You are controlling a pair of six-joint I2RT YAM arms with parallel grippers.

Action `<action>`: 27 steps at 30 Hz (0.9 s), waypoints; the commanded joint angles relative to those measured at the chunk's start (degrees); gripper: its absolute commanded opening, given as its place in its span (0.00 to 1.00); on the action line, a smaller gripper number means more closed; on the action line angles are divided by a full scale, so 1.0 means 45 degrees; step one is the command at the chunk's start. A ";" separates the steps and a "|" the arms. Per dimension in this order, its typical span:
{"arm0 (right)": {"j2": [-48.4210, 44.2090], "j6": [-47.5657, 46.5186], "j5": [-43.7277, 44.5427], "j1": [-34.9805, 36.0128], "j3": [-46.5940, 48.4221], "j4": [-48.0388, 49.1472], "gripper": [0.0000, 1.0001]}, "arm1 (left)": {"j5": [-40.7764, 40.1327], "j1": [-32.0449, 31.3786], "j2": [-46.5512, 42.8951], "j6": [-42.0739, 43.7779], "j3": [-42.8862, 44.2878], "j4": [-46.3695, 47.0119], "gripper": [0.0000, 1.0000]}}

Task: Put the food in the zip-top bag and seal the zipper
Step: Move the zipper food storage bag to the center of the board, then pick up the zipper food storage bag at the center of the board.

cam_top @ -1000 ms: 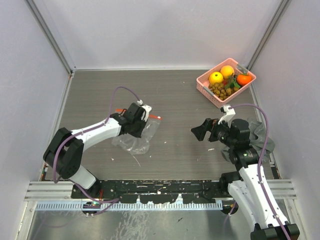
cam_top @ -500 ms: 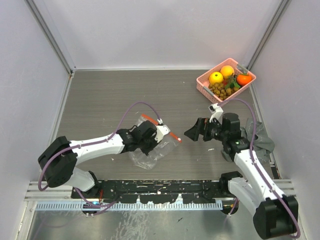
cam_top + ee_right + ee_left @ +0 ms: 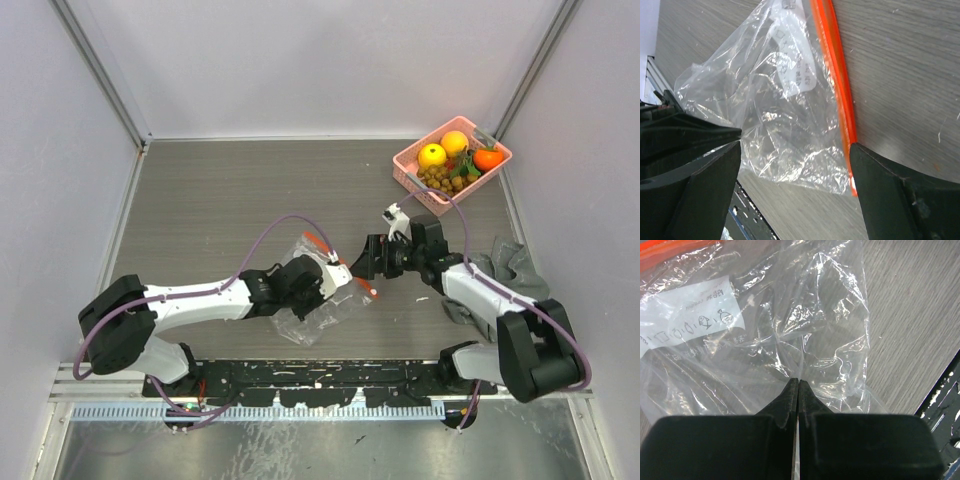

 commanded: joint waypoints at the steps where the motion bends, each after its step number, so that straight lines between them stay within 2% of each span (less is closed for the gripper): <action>1: 0.1071 -0.0168 -0.0630 0.0066 0.0910 0.1904 0.85 | -0.0104 -0.0136 -0.0674 0.0160 -0.0458 0.1435 0.00; 8: 0.3198 0.0153 -0.1595 0.0468 0.1420 0.3570 0.72 | 0.0085 -0.0160 -0.0719 0.0227 -0.0626 0.1905 0.00; 20: 0.5512 0.0480 -0.1755 0.0771 0.2432 0.4642 0.66 | 0.0272 -0.0177 -0.0533 0.0266 -0.0907 0.2562 0.00; 27: 0.5079 0.0198 -0.0486 0.0753 0.2317 0.4502 0.70 | 0.0291 -0.0177 -0.0549 0.0249 -0.1011 0.2706 0.00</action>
